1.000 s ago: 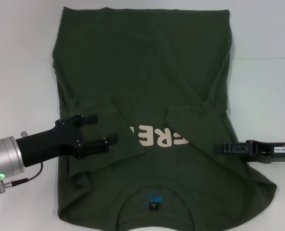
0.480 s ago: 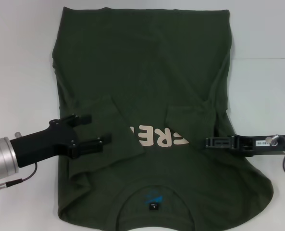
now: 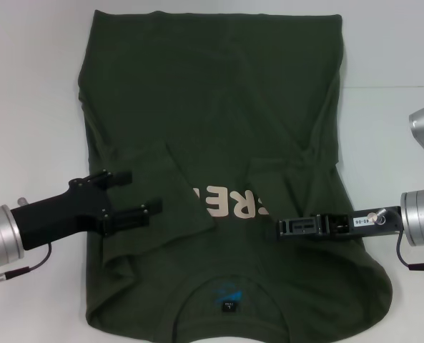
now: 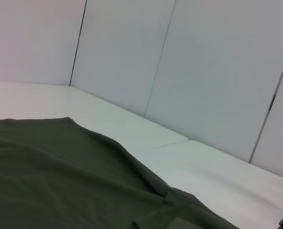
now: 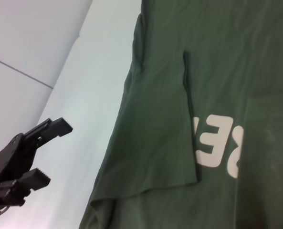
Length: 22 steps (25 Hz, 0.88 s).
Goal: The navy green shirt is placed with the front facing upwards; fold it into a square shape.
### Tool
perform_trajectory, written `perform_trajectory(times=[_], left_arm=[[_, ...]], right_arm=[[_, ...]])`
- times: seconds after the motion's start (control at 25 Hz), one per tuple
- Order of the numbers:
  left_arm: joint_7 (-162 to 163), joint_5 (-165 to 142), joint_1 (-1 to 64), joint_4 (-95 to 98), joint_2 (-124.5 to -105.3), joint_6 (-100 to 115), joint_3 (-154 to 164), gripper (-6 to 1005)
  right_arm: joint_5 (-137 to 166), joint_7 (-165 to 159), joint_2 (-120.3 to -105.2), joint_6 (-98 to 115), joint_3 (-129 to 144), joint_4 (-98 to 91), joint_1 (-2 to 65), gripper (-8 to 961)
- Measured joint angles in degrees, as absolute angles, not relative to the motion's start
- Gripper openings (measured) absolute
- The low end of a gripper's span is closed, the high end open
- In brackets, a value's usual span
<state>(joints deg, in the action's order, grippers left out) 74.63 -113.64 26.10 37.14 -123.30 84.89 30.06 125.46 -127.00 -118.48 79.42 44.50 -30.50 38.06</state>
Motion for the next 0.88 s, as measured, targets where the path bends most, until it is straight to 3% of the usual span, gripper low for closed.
perform_trajectory(times=[0.6,0.88], left_arm=[[74.57,-113.63,25.71,37.18,-123.49,85.08,30.06,933],[74.6,-113.63,25.58,37.2,-123.58,85.08,30.06,933]], right_arm=[[125.25,-125.6,-118.5,83.45,45.27,-30.8,37.33,925],[125.03,-125.02,-117.62,82.65,41.77,-31.5,36.38,925]])
